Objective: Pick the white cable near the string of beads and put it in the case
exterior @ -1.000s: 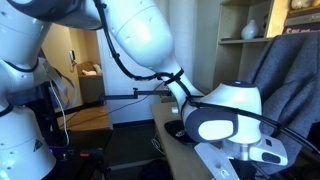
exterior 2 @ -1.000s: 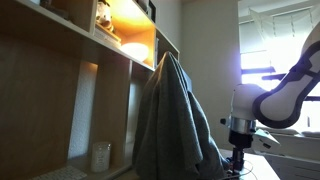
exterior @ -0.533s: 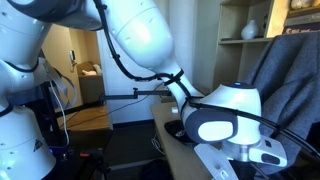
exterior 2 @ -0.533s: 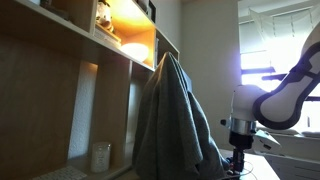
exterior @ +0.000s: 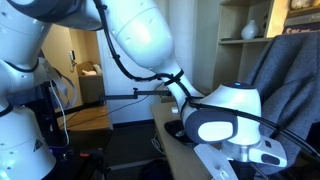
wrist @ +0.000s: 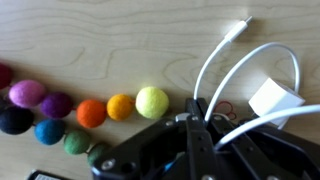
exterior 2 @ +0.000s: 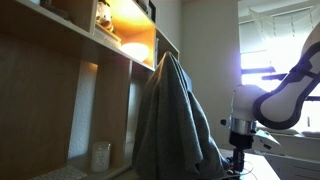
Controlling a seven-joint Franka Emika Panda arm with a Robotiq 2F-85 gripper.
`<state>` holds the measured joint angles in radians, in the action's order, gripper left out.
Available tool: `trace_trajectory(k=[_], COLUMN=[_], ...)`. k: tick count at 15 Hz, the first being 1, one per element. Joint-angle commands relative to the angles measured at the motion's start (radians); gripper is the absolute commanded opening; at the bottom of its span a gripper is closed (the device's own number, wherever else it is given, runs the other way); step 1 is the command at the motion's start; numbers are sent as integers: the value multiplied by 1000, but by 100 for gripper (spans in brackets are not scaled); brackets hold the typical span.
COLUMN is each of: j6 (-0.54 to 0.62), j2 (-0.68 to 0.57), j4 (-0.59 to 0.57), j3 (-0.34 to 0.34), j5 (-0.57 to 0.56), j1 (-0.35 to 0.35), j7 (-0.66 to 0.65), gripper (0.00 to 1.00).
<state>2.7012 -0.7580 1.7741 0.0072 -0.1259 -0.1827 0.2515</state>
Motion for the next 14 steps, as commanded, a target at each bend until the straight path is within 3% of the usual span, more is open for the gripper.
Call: trace_trajectory(k=[1, 6, 14], j6=[11, 63, 271], j2=[8, 46, 136], j4=[11, 62, 219], j3=[-6, -16, -27], j5=[6, -11, -42], j1=[6, 19, 40], j7=[7, 4, -3], gripper=[1, 1, 1])
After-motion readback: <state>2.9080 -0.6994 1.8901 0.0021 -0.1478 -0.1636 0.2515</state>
